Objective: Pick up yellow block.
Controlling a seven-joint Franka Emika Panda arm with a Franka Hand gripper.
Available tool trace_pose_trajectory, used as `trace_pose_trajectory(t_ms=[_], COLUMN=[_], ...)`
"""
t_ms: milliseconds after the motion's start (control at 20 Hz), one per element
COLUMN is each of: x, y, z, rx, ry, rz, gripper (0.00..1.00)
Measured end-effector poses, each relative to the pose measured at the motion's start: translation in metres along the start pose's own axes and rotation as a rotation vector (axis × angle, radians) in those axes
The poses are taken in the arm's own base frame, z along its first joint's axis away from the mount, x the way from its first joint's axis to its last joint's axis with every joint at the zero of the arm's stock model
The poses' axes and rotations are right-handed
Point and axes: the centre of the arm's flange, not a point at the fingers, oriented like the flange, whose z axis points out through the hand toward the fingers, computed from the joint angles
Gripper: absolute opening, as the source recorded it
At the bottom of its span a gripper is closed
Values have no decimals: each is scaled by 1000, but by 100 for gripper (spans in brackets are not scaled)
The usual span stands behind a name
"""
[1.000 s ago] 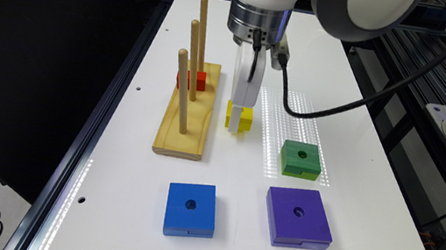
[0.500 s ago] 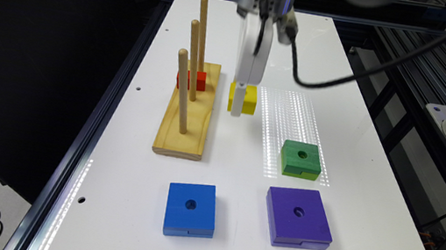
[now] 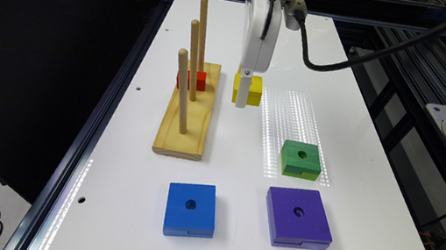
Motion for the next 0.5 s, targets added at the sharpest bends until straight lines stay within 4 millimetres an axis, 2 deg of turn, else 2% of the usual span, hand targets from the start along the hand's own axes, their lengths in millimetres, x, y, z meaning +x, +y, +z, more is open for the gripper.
trace_pose_trajectory(t_ms=[100, 300, 500], x=[0, -4, -6], y=[0, 2, 3], z=[-15, -57, -74], rx=[2, -3, 1], ry=[5, 12, 19], rz=[-1, -3, -4], gripper=[0, 0, 0])
